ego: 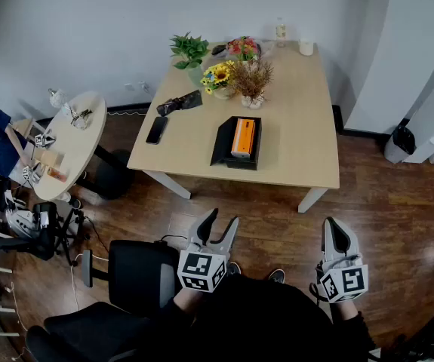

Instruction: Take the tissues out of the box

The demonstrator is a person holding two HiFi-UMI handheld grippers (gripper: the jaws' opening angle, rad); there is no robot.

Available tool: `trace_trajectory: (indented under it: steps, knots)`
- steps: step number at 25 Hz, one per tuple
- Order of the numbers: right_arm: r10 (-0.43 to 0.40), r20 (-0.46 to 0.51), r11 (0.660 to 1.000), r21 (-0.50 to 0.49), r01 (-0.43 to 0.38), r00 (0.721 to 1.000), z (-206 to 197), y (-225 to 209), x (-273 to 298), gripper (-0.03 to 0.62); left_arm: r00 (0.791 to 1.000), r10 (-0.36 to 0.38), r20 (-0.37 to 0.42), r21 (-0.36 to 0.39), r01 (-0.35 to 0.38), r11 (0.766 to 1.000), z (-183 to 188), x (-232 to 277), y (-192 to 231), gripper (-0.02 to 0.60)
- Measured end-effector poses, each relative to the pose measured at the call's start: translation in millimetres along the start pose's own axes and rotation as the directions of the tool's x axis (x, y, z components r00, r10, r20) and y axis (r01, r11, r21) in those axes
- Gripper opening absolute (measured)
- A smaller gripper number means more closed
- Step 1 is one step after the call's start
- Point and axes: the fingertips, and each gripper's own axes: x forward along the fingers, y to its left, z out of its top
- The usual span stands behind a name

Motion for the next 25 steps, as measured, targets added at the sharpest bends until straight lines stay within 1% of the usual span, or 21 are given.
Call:
trace_trajectory:
  steps: [2, 5, 6, 7, 11, 17, 19, 21, 23, 25]
  knots:
    - [-0.002, -0.007, 1.000, 0.000, 0.002, 1.000, -3, -14, -1, 0.002, 1.000, 0.002, -0.006, 0.003, -0.002, 1.000, 3, 10, -4, 0.218]
    - [-0.013, -0.025, 1.000, -0.004, 0.013, 1.000, -10, -33, 4, 0.002, 0.999, -0.019, -0.026, 0.002, 0.019, 1.000, 5, 25, -13, 0.275]
    - [-0.018, -0.035, 1.000, -0.004, 0.018, 0.999, -13, -38, 8, 0.008, 0.999, -0.028, -0.036, 0.004, 0.028, 1.000, 5, 30, -14, 0.292]
    - [-0.021, -0.048, 1.000, -0.001, 0.021, 0.999, -16, -42, 13, 0.029, 0.998, -0.037, -0.047, 0.007, 0.037, 0.999, 3, 35, -15, 0.306]
    - [-0.021, -0.091, 1.000, 0.003, 0.021, 0.996, -28, -51, 44, 0.118, 0.995, -0.061, -0.075, 0.006, 0.062, 0.998, 0, 63, -1, 0.316]
    - [-0.054, -0.154, 0.998, -0.026, 0.050, 0.987, -35, -53, 114, 0.190, 0.987, -0.111, -0.112, -0.016, 0.110, 0.994, 3, 136, 53, 0.318]
    - [-0.059, -0.179, 0.998, -0.042, 0.052, 0.982, -30, -50, 144, 0.236, 0.981, -0.139, -0.135, -0.023, 0.137, 0.990, 7, 164, 71, 0.319]
    - [-0.066, -0.206, 0.997, -0.053, 0.056, 0.976, -25, -49, 172, 0.283, 0.971, -0.176, -0.161, -0.030, 0.174, 0.984, 8, 189, 82, 0.335]
    - [-0.077, -0.235, 0.996, -0.054, 0.067, 0.969, -25, -49, 200, 0.308, 0.957, -0.213, -0.197, -0.029, 0.211, 0.977, 5, 213, 91, 0.361]
    - [-0.088, -0.260, 0.996, -0.044, 0.079, 0.962, -25, -48, 225, 0.314, 0.938, -0.241, -0.249, -0.032, 0.240, 0.970, -4, 234, 100, 0.384]
